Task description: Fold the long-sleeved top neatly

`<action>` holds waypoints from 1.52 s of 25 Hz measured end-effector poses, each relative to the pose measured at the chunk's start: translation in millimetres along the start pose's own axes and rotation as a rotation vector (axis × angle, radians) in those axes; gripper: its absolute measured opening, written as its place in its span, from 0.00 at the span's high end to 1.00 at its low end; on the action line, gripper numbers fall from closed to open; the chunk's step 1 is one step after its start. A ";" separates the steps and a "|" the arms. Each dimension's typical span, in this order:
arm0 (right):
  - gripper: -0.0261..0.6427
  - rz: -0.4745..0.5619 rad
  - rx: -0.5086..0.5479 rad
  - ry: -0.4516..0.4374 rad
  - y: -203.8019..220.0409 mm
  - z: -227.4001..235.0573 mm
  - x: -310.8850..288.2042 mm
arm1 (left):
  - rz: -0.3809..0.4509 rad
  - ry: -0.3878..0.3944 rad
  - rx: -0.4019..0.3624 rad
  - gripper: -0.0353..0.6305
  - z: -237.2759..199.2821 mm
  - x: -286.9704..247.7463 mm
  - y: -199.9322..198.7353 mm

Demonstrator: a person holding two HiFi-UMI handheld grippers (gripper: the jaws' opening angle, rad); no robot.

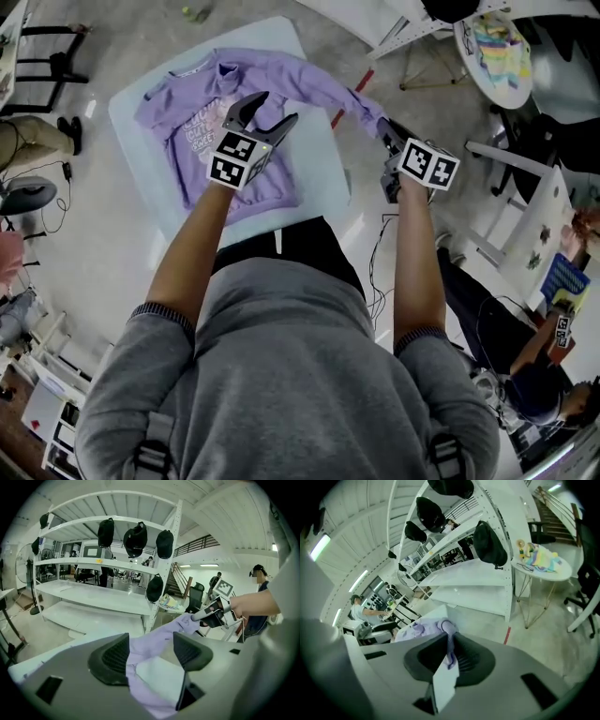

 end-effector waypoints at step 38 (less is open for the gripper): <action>0.89 0.094 -0.383 -0.498 -40.3 -353.1 -55.8 | 0.215 -0.320 0.043 0.47 -129.1 245.0 -23.1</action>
Point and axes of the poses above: the fingertips, and each gripper's own axes: x backward along the fingers, z to its right, y out of its underside, the point moved 1 cm from there along x, backward along the fingers, and after that the axes turned 12 degrees about y, right-handed, at the moved point
